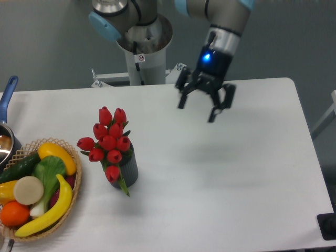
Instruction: Insert the flowers into the vase
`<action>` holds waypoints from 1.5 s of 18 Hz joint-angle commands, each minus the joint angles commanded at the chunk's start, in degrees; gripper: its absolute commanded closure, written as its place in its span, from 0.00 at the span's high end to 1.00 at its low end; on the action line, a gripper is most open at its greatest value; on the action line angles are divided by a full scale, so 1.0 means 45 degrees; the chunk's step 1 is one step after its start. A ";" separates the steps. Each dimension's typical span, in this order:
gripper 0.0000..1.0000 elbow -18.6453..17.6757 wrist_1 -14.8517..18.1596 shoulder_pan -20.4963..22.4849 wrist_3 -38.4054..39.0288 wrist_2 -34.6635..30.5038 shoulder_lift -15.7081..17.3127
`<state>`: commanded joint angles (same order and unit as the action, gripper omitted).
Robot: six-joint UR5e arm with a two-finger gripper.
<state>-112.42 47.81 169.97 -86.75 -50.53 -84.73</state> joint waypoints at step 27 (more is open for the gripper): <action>1.00 0.2835 0.5743 0.2639 -0.8360 -0.5530 0.0841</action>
<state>-99.67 73.65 181.85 -124.37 -75.41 -80.95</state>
